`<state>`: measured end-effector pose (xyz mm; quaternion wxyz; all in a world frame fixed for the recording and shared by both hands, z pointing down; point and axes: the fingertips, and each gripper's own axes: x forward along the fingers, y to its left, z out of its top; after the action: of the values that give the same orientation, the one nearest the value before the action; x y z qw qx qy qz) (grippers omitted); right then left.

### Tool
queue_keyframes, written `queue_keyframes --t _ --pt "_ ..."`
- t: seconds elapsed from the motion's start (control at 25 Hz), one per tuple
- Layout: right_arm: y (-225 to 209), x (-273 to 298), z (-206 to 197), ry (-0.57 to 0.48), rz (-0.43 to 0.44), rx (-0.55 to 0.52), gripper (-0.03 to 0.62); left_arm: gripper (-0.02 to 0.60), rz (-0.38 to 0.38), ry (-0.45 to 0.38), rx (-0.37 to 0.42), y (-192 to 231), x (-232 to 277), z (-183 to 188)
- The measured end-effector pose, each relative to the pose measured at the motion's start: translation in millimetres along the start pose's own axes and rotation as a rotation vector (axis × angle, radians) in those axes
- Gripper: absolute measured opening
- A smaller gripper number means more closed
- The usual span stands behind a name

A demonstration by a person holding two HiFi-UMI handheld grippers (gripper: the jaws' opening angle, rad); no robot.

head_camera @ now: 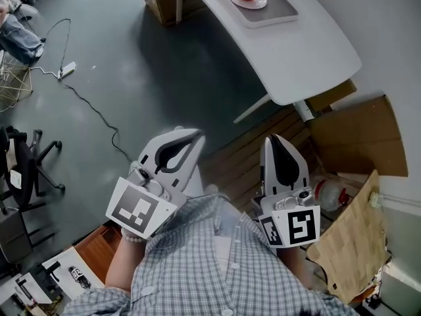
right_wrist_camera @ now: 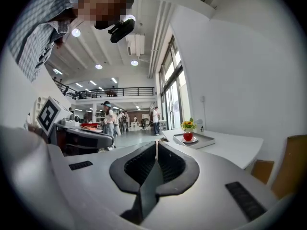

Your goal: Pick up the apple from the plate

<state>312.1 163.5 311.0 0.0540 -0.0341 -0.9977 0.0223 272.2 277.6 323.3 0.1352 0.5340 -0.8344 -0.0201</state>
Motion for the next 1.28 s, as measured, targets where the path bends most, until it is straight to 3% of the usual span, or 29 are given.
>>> queue_keyframes --t 0.16,0.4,0.64,0.92,1.28 --pt "-9.9 37.9 -4.1 0.015 0.016 -0.009 0.029 0.009 0.021 0.008 -0.016 34.3 19.1 3.4" --pt "4.4 116.8 8.0 0.031 0.113 -0.189 0.031 0.009 0.072 0.025 -0.016 102.7 39.6 22.0" --pt "25.0 214.7 43.9 0.044 0.126 -0.097 0.029 0.009 0.089 0.062 -0.025 191.4 45.4 60.7" --pt "23.8 283.2 89.5 0.041 0.032 -0.121 0.029 0.009 0.025 0.081 -0.016 263.0 65.9 100.0" --pt "-3.1 292.4 106.8 0.081 -0.111 -0.119 0.031 0.009 -0.084 0.089 0.017 279.9 92.6 128.6"
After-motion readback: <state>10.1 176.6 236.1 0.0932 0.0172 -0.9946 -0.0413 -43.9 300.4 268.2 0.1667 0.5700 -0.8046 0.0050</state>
